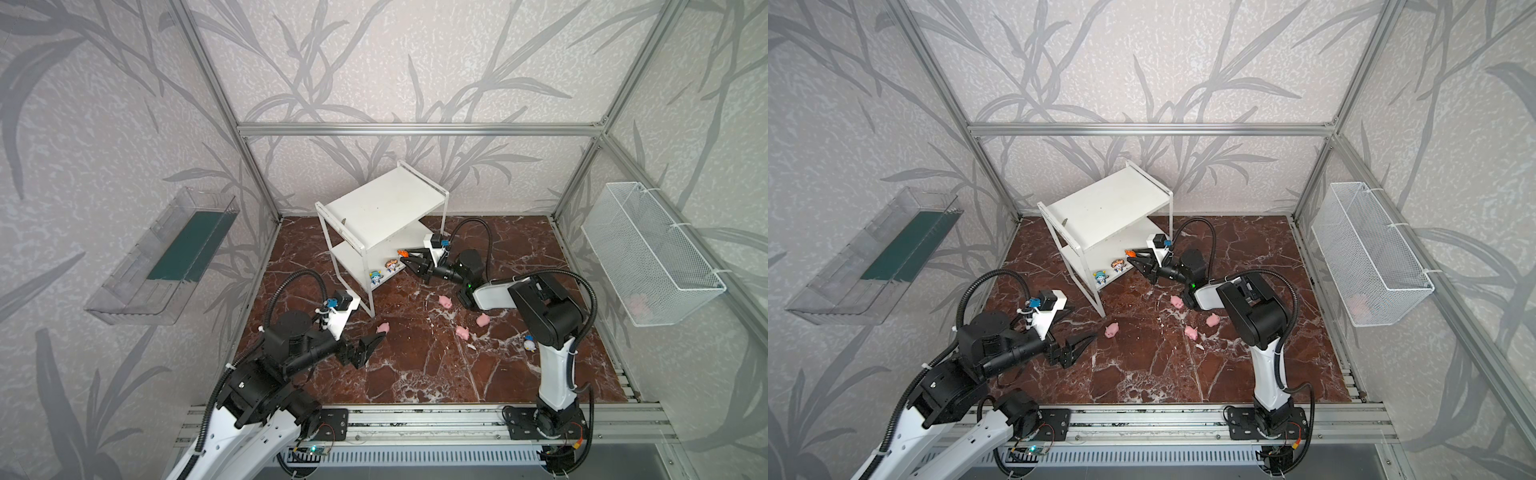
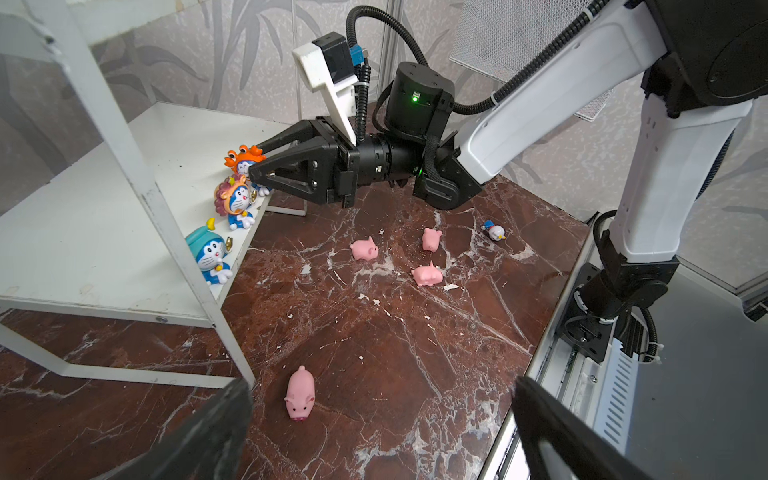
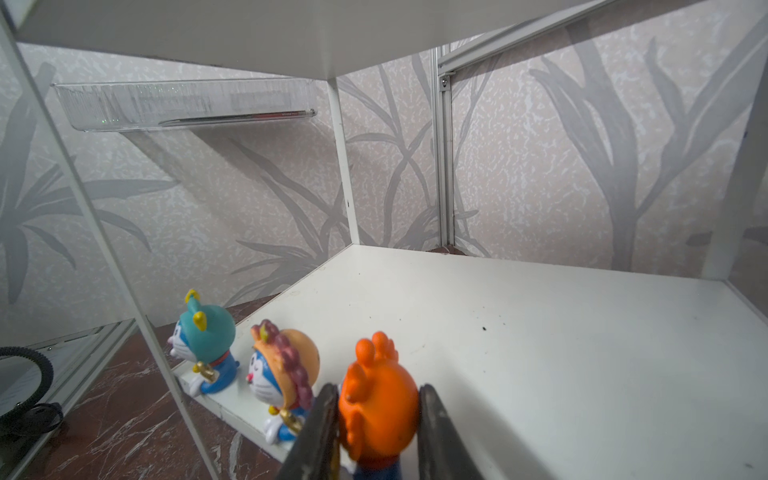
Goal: Place and organize the plastic toys onto the shelf
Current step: 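Lower the figurine beside the other figurines and open the right gripper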
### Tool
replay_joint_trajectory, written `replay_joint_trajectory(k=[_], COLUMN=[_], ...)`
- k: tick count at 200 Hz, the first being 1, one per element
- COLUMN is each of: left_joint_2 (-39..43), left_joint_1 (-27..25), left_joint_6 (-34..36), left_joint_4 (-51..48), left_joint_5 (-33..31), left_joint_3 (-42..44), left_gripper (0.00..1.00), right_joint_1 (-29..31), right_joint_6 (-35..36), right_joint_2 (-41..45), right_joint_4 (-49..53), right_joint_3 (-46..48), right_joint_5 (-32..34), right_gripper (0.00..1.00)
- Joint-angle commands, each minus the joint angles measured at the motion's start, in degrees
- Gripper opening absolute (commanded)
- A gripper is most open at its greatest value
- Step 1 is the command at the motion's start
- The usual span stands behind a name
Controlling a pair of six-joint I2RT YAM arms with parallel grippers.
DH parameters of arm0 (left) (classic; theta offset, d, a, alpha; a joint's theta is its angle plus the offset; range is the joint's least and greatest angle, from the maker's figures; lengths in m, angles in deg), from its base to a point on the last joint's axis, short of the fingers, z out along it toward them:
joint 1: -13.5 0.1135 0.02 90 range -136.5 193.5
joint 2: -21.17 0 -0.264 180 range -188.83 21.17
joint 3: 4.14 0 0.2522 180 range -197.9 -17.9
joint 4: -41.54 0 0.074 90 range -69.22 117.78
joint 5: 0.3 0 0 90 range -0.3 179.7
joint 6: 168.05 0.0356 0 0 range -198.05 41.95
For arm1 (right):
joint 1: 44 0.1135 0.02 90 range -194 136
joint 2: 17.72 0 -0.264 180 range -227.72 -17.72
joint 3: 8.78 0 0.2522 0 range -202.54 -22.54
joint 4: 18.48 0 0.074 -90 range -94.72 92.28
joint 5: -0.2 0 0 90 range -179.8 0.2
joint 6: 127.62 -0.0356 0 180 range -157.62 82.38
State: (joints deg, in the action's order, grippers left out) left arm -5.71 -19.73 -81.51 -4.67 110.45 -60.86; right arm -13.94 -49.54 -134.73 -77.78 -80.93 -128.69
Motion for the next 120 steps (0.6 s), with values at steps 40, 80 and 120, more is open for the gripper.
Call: replay_joint_trajectory(k=[40, 80, 120], left_joint_2=[-0.3, -0.4, -0.7], left_joint_1=[0.6, 0.7, 1.1], left_joint_6=[0.9, 0.9, 0.9], left_joint_4=[1.4, 1.5, 1.7], left_joint_5=[1.2, 1.3, 1.9], left_joint_3=[0.7, 0.7, 0.7], left_gripper=[0.99, 0.99, 0.99], right_joint_1=[0.0, -0.2, -0.5], right_joint_6=[0.9, 0.6, 0.7], right_joint_2=[-2.4, -2.9, -2.5], right_joint_4=[-5.3, -5.2, -5.4], right_joint_3=[-0.4, -0.3, 0.8], right_joint_5=[3.3, 3.7, 4.2], right_gripper=[0.26, 0.29, 0.37])
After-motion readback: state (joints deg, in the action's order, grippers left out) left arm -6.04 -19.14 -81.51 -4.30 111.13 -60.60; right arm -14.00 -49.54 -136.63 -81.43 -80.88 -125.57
